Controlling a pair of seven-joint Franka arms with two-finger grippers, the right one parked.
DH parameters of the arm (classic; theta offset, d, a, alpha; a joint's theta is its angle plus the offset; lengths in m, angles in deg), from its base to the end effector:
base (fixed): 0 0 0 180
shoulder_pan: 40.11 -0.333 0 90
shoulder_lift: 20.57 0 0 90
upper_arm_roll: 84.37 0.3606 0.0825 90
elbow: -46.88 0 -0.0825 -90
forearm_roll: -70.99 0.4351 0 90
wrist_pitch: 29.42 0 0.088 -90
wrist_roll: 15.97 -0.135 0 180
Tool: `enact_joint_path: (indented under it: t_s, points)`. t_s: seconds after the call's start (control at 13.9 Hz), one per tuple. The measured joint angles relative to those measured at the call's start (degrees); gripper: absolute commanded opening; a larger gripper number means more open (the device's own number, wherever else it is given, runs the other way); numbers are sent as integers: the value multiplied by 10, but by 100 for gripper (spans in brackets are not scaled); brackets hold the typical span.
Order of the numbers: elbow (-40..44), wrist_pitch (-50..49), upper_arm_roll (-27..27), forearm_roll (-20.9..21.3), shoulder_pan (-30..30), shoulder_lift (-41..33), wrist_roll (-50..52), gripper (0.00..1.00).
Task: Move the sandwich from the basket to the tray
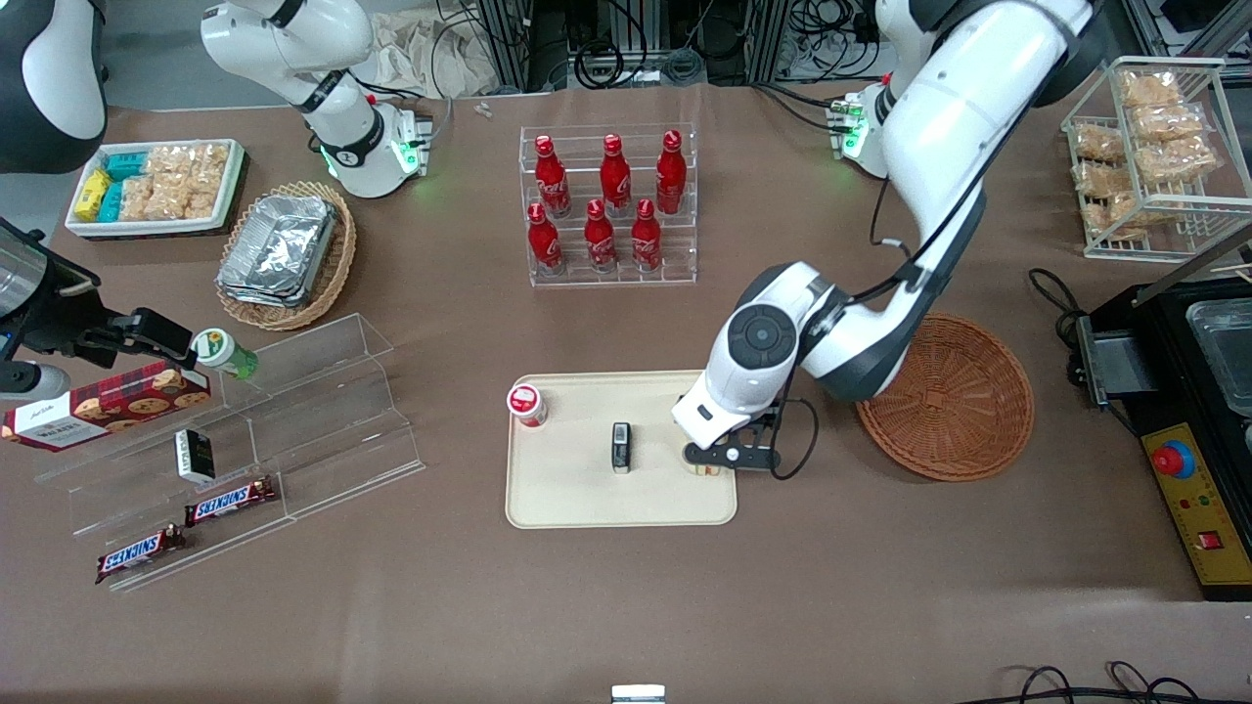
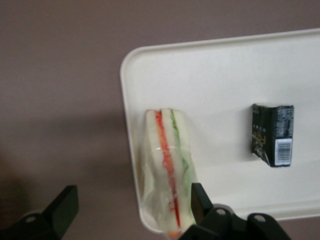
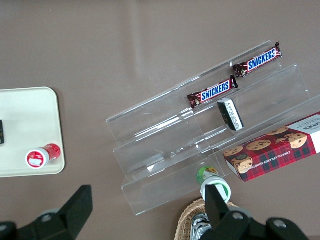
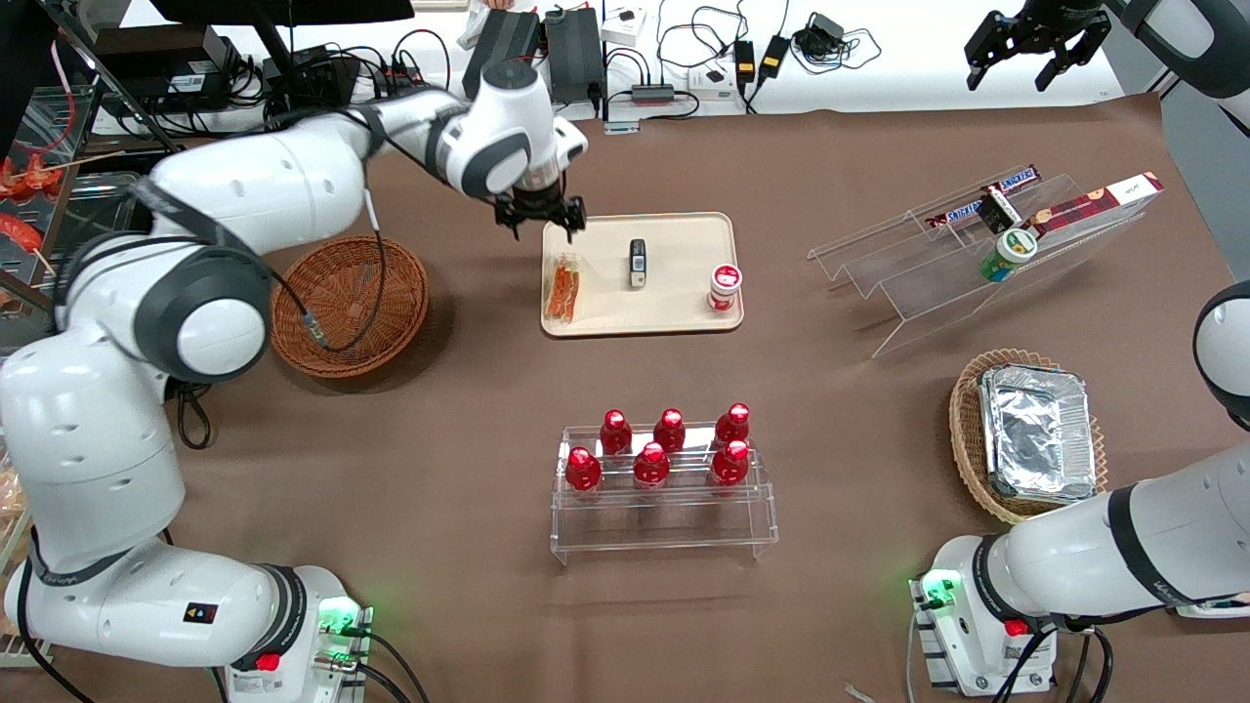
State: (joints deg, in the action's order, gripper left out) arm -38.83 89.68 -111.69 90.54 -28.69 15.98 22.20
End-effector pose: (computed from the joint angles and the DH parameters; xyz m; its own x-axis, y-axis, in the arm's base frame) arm 0.6564 -0.4177 0.3119 0.9954 -0.0901 0.0314 -0.0899 -0.9959 -0.0055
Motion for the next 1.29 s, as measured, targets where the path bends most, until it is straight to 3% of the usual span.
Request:
enact_joint_path:
  t_s: [0.29,0.58,0.79,1.01,1.29]
  points:
    - [1,-111,0,-15,-42,-102,-3,100]
    - [0,-206,1,-101,-109,-159,-83,100]
    - [0,-275,7,-140,-150,-209,-176,100]
    - [-4,-313,73,-165,-146,-261,-212,100]
    - [-29,-340,219,-204,-67,-316,-273,100]
